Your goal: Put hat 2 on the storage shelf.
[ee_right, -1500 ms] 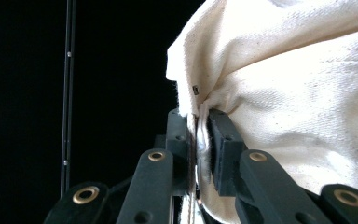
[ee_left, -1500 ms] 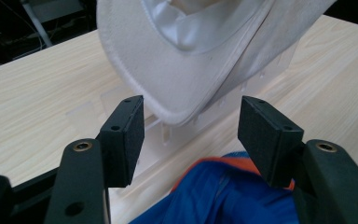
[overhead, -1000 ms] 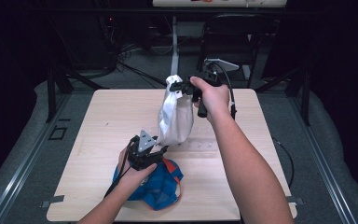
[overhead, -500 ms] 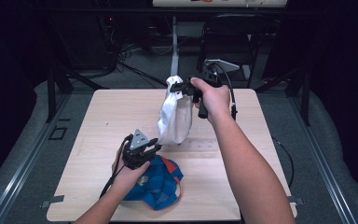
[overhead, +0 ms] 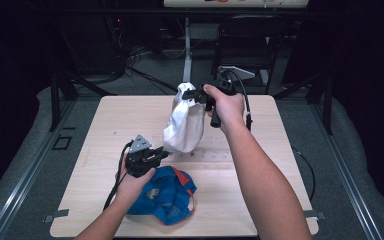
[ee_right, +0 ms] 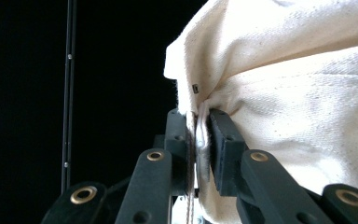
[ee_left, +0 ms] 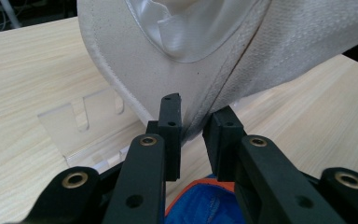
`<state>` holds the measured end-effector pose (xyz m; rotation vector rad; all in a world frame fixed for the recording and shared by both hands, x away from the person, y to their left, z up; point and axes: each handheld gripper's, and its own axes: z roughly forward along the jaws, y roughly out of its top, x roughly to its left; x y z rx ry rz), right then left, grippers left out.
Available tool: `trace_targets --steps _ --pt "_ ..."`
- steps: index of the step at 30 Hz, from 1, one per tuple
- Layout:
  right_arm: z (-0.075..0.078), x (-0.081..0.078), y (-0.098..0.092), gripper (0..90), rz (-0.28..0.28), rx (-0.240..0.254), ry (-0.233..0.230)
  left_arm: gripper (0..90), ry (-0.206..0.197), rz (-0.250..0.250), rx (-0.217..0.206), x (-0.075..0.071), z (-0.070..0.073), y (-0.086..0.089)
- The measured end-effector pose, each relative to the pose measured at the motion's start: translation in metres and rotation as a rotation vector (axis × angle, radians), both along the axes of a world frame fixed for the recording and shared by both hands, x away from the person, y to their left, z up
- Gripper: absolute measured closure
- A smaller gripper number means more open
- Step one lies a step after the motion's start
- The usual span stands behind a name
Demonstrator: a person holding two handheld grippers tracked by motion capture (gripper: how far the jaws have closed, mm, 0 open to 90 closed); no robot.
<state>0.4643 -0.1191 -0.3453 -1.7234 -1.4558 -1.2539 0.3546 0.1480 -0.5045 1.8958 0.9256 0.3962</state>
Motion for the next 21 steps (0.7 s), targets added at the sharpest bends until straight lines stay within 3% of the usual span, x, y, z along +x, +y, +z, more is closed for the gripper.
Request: trace_targets --steps 3,11,14,18,21 --pt "-0.001 0.0 0.002 78.8 0.008 -0.001 0.003 79.3 -0.008 0.017 0.029 -0.005 -0.001 -0.001" --pt "-0.001 -0.003 0.007 75.3 0.034 -0.011 -0.007 80.6 -0.028 0.071 0.025 -0.011 -0.01 0.002" --pt "-0.001 -0.003 0.007 73.8 0.037 -0.013 -0.012 81.4 -0.026 0.081 0.026 -0.012 -0.012 0.002" --pt "0.0 -0.004 0.007 71.8 0.037 -0.031 -0.02 82.4 -0.049 0.079 0.062 -0.014 -0.015 0.0" --pt "0.002 -0.006 0.003 69.3 0.033 -0.018 -0.033 82.5 -0.046 0.085 0.068 -0.015 -0.016 0.001"
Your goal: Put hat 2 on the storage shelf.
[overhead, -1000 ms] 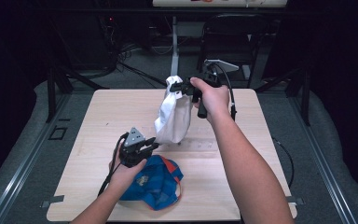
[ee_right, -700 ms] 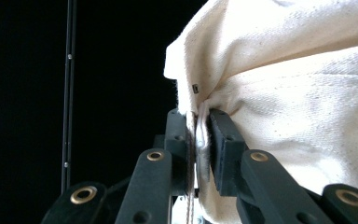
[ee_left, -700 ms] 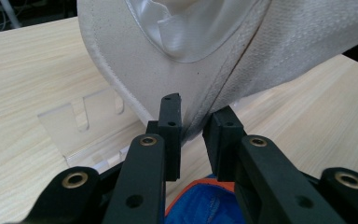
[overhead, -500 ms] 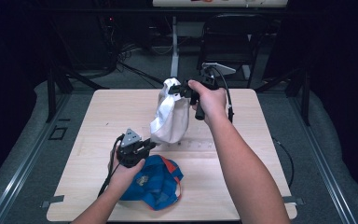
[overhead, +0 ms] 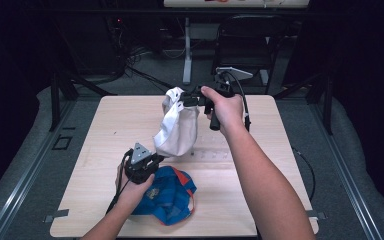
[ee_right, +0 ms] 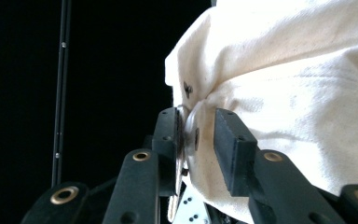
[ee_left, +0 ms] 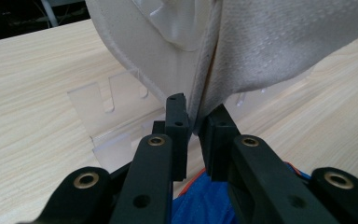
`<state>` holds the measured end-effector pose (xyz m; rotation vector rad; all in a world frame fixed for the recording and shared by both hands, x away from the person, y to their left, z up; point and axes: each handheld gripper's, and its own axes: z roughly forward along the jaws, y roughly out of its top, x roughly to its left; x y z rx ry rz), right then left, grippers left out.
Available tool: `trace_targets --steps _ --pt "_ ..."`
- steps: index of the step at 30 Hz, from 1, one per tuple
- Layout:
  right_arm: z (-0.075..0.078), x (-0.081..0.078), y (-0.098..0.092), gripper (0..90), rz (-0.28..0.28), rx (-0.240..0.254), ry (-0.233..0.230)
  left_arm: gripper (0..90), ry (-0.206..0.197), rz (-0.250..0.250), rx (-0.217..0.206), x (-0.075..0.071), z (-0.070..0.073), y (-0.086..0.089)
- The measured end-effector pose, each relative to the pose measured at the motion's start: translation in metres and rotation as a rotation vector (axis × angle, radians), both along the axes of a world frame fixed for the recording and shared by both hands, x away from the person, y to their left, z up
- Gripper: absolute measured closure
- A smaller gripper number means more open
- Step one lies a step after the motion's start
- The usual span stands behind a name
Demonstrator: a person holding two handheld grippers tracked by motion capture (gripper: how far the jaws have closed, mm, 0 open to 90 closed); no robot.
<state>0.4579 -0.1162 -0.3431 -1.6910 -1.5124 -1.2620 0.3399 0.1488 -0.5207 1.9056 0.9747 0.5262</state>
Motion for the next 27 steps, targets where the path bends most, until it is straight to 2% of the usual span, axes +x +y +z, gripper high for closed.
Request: trace_targets --steps 3,5,7,9,12,13,14,17,20,22,27 --pt "0.003 -0.002 -0.004 67.3 0.0 0.005 -0.006 82.6 0.0 0.006 -0.012 0.0 -0.002 0.002" --pt "0.004 -0.003 -0.007 66.0 -0.005 0.004 -0.01 82.4 0.003 0.01 -0.006 0.0 -0.002 0.004" --pt "0.006 -0.004 -0.012 63.3 -0.015 0.004 -0.016 82.3 -0.001 0.012 0.018 0.0 -0.004 0.004" --pt "0.008 -0.006 -0.016 61.5 -0.029 -0.002 -0.025 82.2 0.02 0.011 0.015 0.001 -0.006 0.006" --pt "0.009 -0.009 -0.023 61.2 -0.032 -0.01 -0.033 82.0 0.019 0.012 0.014 0.001 -0.009 0.006" --pt "0.01 -0.009 -0.025 61.2 -0.035 -0.01 -0.032 82.1 0.008 0.016 0.022 0.0 -0.01 0.004" --pt "0.01 -0.011 -0.03 61.1 -0.038 -0.013 -0.035 82.2 0.013 0.013 0.045 0.0 -0.01 0.002" --pt "0.01 -0.012 -0.033 61.1 -0.043 -0.015 -0.037 82.2 0.022 0.014 0.073 0.001 -0.013 -0.002" --pt "0.009 -0.013 -0.036 61.1 -0.05 -0.011 -0.036 82.3 0.001 0.008 0.097 0.001 -0.014 -0.005" --pt "0.006 -0.014 -0.039 61.0 -0.048 -0.041 -0.041 82.3 -0.002 0.005 0.102 0.0 -0.014 -0.006" --pt "0.003 -0.017 -0.042 60.5 -0.04 -0.069 -0.044 81.7 0.011 0.01 0.087 0.002 -0.015 -0.001"
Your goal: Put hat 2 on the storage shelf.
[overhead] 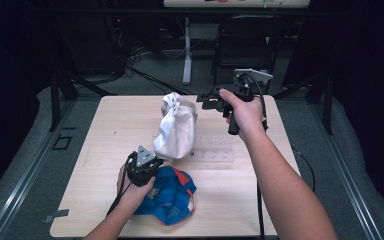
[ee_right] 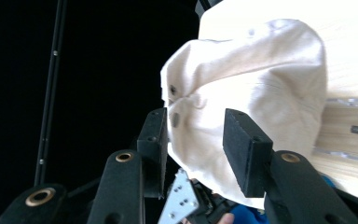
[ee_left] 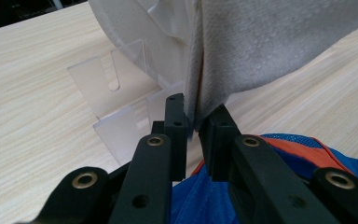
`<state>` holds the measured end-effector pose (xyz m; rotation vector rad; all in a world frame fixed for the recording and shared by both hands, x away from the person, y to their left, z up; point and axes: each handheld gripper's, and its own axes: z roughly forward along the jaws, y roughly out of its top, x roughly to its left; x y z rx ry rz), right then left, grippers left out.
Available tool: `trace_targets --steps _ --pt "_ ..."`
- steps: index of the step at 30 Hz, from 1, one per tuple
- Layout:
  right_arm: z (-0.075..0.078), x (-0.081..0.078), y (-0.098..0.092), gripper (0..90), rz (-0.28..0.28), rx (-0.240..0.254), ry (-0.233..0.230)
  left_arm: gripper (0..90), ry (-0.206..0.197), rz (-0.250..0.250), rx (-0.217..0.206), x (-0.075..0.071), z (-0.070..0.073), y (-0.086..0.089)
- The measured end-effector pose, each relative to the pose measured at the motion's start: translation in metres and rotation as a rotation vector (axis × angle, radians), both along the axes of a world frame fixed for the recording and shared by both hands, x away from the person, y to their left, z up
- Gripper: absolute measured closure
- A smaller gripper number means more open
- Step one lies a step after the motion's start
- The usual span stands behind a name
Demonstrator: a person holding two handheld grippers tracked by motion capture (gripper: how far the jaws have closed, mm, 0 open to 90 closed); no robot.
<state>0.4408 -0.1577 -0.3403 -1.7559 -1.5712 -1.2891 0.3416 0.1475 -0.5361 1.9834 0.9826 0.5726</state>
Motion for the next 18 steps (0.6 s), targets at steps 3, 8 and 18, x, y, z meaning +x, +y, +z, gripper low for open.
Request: trace_targets --steps 3,8,18 --pt "-0.002 -0.003 -0.002 60.2 0.003 -0.023 -0.003 81.1 0.013 0.001 -0.01 0.0 -0.002 0.003" --pt "-0.003 -0.008 -0.003 59.9 0.013 -0.048 -0.018 81.2 0.011 -0.004 0.002 0.0 -0.003 0.002" --pt "-0.009 -0.022 -0.007 58.9 0.035 -0.12 -0.053 73.0 -0.009 0.012 -0.023 -0.004 0.002 0.006"
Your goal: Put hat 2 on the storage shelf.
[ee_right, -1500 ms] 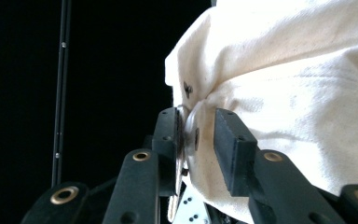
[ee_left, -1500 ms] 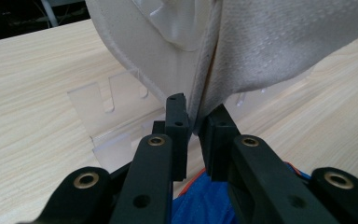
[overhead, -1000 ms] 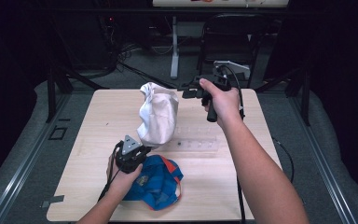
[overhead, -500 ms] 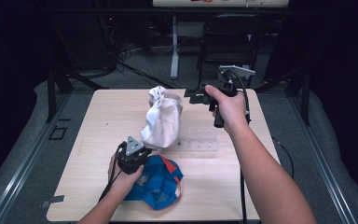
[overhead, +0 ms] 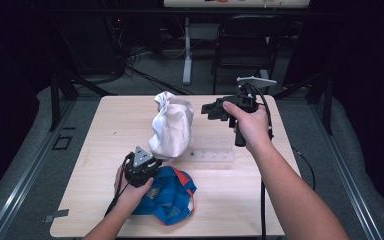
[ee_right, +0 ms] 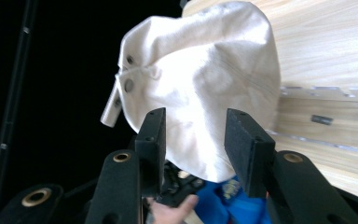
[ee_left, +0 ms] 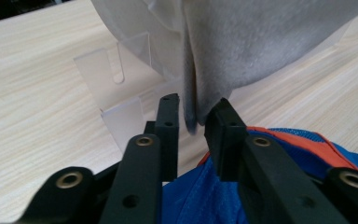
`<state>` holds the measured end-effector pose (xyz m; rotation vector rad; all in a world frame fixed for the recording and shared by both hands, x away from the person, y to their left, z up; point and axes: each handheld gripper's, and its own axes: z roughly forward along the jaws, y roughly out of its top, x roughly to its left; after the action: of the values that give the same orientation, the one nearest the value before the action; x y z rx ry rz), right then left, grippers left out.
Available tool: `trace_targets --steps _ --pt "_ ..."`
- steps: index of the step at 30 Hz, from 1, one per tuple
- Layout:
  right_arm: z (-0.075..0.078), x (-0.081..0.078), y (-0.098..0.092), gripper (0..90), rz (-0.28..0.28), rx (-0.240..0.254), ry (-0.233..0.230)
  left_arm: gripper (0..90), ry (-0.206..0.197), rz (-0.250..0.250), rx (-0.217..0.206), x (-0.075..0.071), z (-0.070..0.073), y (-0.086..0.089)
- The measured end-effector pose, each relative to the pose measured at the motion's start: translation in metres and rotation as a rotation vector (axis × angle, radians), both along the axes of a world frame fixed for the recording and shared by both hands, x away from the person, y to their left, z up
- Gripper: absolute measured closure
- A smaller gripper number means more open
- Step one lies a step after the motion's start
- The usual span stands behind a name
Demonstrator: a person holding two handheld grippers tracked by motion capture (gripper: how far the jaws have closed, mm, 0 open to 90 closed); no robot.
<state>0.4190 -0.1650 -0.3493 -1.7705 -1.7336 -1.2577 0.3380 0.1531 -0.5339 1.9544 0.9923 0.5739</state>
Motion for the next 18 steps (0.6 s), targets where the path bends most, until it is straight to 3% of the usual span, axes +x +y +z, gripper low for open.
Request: trace_targets --steps 8,13,18 --pt "-0.011 -0.011 -0.008 57.1 -0.004 -0.044 -0.031 61.6 -0.023 -0.007 -0.028 -0.01 0.008 0.01" --pt "-0.018 -0.023 -0.013 56.3 0.0 -0.091 -0.074 53.5 -0.009 -0.007 -0.039 -0.015 0.008 0.021" --pt "-0.03 -0.037 -0.019 55.1 0.014 -0.104 -0.08 50.7 0.021 -0.01 -0.047 -0.021 0.007 0.036"
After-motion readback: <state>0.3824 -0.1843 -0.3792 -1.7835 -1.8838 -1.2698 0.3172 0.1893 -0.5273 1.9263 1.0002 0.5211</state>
